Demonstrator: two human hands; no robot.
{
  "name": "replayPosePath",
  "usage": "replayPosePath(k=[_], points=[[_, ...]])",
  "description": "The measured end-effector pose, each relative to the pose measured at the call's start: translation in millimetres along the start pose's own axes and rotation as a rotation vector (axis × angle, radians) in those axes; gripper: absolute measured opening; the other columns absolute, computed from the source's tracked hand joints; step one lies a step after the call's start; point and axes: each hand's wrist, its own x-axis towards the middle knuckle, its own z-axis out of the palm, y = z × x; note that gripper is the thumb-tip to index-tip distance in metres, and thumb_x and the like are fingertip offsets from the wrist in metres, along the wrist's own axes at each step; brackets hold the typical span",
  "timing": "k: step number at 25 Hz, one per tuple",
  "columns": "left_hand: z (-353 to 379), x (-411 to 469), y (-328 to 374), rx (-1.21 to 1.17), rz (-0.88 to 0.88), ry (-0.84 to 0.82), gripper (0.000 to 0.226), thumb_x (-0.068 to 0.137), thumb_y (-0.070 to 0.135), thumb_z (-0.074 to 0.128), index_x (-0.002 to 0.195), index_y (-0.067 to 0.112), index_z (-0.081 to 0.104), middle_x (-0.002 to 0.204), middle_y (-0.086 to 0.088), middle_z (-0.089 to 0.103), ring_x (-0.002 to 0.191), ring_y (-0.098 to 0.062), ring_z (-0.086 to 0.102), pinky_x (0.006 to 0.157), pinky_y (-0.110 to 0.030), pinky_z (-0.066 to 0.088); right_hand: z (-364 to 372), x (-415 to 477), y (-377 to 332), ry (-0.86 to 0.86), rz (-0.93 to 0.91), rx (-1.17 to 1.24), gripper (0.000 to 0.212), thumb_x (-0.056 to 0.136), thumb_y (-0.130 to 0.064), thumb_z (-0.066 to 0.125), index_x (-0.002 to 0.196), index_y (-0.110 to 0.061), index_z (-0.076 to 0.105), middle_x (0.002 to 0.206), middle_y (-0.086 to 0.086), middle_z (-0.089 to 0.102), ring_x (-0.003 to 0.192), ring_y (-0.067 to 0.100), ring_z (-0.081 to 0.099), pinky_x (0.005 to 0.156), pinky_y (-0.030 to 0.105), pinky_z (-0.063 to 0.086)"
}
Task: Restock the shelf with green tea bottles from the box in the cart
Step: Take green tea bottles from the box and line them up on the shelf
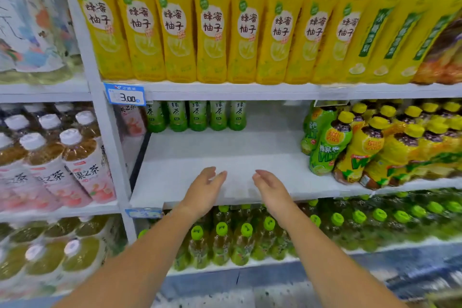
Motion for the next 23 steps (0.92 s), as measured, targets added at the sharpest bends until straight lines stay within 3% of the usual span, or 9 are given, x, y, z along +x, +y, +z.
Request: replayPosePath(k=[4,7,10,14,17,20,23], points=[[-17,-58,22,0.01,-0.107,-0.048,0.053,0.1,0.045,0.051,0.146,0.019,0.045,0.146,-0.002,0.049,0.117,-0.013,0.047,0.093,-0.027,0.036,-23,-65,-24,-0.07,0.126,-0.059,0.045,0.103,-0.04,0.047,0.144,-0.022,0.047,0.128,-0.008,0.051,0.119,0.013,0.049,0.105,0.032,0.039],[-32,-101,41,0.036,-0.173,-0.066,0.053,0.099,0.045,0.053,0.144,0.017,0.049,0.144,-0.001,0.052,0.117,-0.013,0.05,0.092,-0.027,0.038,-40,-110,-42,-0.066,0.198,-0.053,0.045,0.103,-0.037,0.048,0.145,-0.019,0.047,0.132,-0.004,0.054,0.112,0.011,0.051,0.094,0.027,0.038],[-41,-152,51,0.051,-0.215,-0.102,0.052,0.1,0.045,0.053,0.145,0.019,0.049,0.143,0.0,0.053,0.115,-0.011,0.05,0.092,-0.028,0.038,-51,-159,-49,-0.087,0.248,-0.089,0.047,0.104,-0.036,0.047,0.148,-0.019,0.044,0.14,0.001,0.052,0.118,0.014,0.05,0.095,0.027,0.036],[-47,-222,66,0.057,-0.246,-0.237,0.057,0.101,0.045,0.05,0.151,0.019,0.04,0.153,0.0,0.043,0.135,-0.018,0.044,0.097,-0.027,0.034,-63,-234,-66,-0.086,0.356,-0.06,0.052,0.103,-0.04,0.046,0.151,-0.021,0.038,0.152,0.001,0.043,0.136,0.02,0.044,0.096,0.028,0.036],[-46,-269,85,0.056,-0.222,-0.279,0.057,0.102,0.044,0.049,0.152,0.019,0.039,0.155,0.003,0.04,0.139,-0.017,0.04,0.098,-0.027,0.032,-75,-292,-79,-0.019,0.381,-0.021,0.052,0.104,-0.04,0.045,0.151,-0.021,0.037,0.153,0.001,0.042,0.136,0.02,0.044,0.096,0.029,0.035],[-41,-304,94,0.043,-0.208,-0.315,0.053,0.102,0.046,0.048,0.15,0.023,0.043,0.149,0.007,0.044,0.125,-0.007,0.043,0.098,-0.028,0.034,-88,-340,-88,0.066,0.408,0.0,0.052,0.104,-0.039,0.046,0.151,-0.02,0.038,0.153,-0.002,0.041,0.137,0.018,0.042,0.095,0.028,0.033],[-25,-330,95,0.052,-0.185,-0.395,0.051,0.101,0.047,0.05,0.146,0.025,0.046,0.146,0.009,0.046,0.124,-0.008,0.044,0.097,-0.03,0.034,-106,-381,-84,0.175,0.423,0.002,0.049,0.102,-0.041,0.048,0.148,-0.023,0.043,0.141,-0.007,0.05,0.121,0.01,0.047,0.093,0.028,0.035]])
